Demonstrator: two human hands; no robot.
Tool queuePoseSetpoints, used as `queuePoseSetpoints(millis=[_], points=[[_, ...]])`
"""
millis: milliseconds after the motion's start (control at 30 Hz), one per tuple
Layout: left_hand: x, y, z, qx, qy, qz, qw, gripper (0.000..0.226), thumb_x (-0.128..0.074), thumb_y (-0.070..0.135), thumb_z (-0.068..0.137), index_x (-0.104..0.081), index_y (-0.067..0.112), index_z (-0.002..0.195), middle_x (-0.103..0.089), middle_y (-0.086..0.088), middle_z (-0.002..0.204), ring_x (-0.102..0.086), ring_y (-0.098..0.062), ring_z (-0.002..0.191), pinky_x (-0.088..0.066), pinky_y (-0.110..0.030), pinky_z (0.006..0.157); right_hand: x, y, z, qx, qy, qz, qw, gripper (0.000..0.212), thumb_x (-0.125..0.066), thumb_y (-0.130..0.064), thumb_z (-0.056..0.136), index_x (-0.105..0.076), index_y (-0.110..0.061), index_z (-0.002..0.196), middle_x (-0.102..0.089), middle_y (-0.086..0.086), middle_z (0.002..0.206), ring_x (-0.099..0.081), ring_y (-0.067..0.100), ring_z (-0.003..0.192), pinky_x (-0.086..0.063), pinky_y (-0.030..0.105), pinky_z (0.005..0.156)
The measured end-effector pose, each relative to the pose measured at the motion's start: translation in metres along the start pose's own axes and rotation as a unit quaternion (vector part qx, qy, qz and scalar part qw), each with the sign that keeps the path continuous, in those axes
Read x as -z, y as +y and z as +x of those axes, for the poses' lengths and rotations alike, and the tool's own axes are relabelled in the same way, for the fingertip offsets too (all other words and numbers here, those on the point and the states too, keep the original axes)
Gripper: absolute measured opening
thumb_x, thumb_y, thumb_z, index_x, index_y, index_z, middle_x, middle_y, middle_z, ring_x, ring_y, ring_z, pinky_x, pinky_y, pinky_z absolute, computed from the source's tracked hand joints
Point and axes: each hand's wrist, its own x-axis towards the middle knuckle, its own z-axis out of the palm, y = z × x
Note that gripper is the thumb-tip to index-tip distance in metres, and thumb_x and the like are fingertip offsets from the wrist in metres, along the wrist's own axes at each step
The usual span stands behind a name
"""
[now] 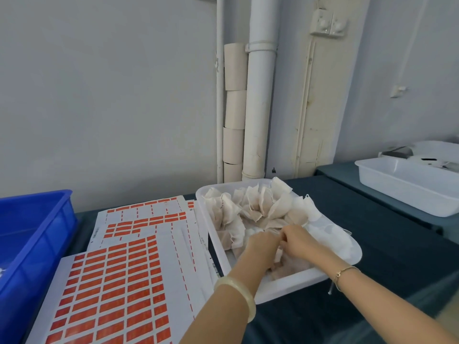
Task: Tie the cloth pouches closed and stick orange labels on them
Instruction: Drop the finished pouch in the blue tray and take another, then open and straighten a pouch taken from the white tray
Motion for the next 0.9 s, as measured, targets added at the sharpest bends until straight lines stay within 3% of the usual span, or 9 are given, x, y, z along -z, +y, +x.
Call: queuePoseSetpoints(millis=[133, 233, 367, 467, 567, 667, 733, 800, 900], points=[[0.015, -0.022, -0.007, 0.027, 0.028, -0.072, 0.997, 0.004, -0.055, 0.002, 0.085, -0.058, 0.004, 0.086, -0.063, -0.017, 0.099, -0.062, -0.032, 0.098, -0.049, -0.035, 0.076, 0.011, 0.005, -0.002, 0.024, 0.013, 0.077, 0.997, 0.027, -0.050, -0.004, 0.086, -0.052, -0.010, 0.060, -0.054, 0.005, 0.063, -0.047, 0.016, 0.059, -0.036, 0.028, 0.053], [0.028, -0.044, -0.019, 0.047, 0.075, -0.190, 0.978, 0.020, -0.047, 0.003, 0.086, -0.050, 0.006, 0.067, -0.056, -0.012, 0.075, -0.060, -0.031, 0.083, -0.043, -0.032, 0.064, 0.021, 0.000, -0.006, 0.055, 0.055, 0.166, 0.983, 0.013, -0.057, -0.010, 0.091, -0.064, -0.018, 0.083, -0.065, -0.001, 0.089, -0.061, 0.015, 0.084, -0.049, 0.025, 0.073], [0.051, -0.069, -0.055, 0.037, 0.153, -0.332, 0.930, 0.018, -0.050, 0.011, 0.089, -0.053, 0.014, 0.072, -0.053, 0.003, 0.067, -0.050, -0.016, 0.065, -0.036, -0.020, 0.055, 0.043, -0.031, -0.028, 0.102, 0.002, 0.375, 0.922, 0.038, -0.045, 0.003, 0.091, -0.063, -0.021, 0.114, -0.070, -0.004, 0.101, -0.067, 0.011, 0.091, -0.054, 0.026, 0.080], [0.068, -0.090, -0.094, 0.037, 0.185, -0.408, 0.893, 0.015, -0.054, 0.021, 0.093, -0.060, 0.019, 0.079, -0.058, 0.010, 0.072, -0.054, -0.004, 0.066, -0.039, -0.008, 0.054, 0.054, -0.067, -0.051, 0.155, -0.009, 0.507, 0.848, 0.025, -0.054, -0.007, 0.094, -0.067, -0.022, 0.109, -0.073, -0.001, 0.098, -0.070, 0.013, 0.088, -0.056, 0.023, 0.075], [0.071, -0.110, -0.140, 0.043, 0.201, -0.462, 0.863, 0.015, -0.053, 0.026, 0.095, -0.066, 0.021, 0.097, -0.067, 0.008, 0.090, -0.064, -0.008, 0.085, -0.051, -0.016, 0.073, 0.055, -0.109, -0.074, 0.191, 0.021, 0.547, 0.815, 0.018, -0.068, -0.023, 0.085, -0.070, -0.016, 0.102, -0.073, 0.007, 0.085, -0.069, 0.017, 0.073, -0.055, 0.023, 0.066], [0.061, -0.118, -0.189, 0.080, 0.181, -0.494, 0.846, 0.009, -0.052, 0.031, 0.095, -0.058, 0.038, 0.093, -0.062, 0.024, 0.089, -0.062, -0.001, 0.087, -0.046, -0.008, 0.061, 0.044, -0.149, -0.089, 0.210, 0.013, 0.585, 0.783, 0.013, -0.070, -0.019, 0.082, -0.073, -0.011, 0.092, -0.070, 0.011, 0.071, -0.063, 0.016, 0.060, -0.053, 0.021, 0.058], [0.043, -0.121, -0.221, 0.122, 0.178, -0.562, 0.798, 0.007, -0.052, 0.035, 0.095, -0.054, 0.042, 0.095, -0.060, 0.030, 0.088, -0.060, 0.005, 0.089, -0.046, -0.005, 0.056, 0.030, -0.173, -0.095, 0.223, -0.005, 0.583, 0.781, 0.007, -0.071, -0.012, 0.081, -0.075, -0.009, 0.087, -0.070, 0.009, 0.068, -0.064, 0.016, 0.057, -0.052, 0.021, 0.055], [0.030, -0.124, -0.248, 0.166, 0.168, -0.638, 0.733, 0.013, -0.054, 0.040, 0.091, -0.051, 0.040, 0.104, -0.060, 0.027, 0.098, -0.061, 0.000, 0.095, -0.051, -0.011, 0.065, 0.014, -0.194, -0.101, 0.236, -0.025, 0.550, 0.801, 0.008, -0.073, -0.012, 0.080, -0.076, -0.012, 0.087, -0.072, 0.006, 0.070, -0.067, 0.017, 0.058, -0.053, 0.021, 0.056], [0.009, -0.130, -0.264, 0.252, 0.155, -0.718, 0.630, 0.016, -0.055, 0.015, 0.091, -0.054, 0.020, 0.106, -0.057, -0.009, 0.121, -0.061, -0.021, 0.100, -0.051, -0.029, 0.081, -0.012, -0.217, -0.110, 0.244, -0.074, 0.509, 0.822, 0.012, -0.077, -0.017, 0.076, -0.076, -0.016, 0.088, -0.074, 0.000, 0.075, -0.070, 0.018, 0.062, -0.055, 0.023, 0.059]])
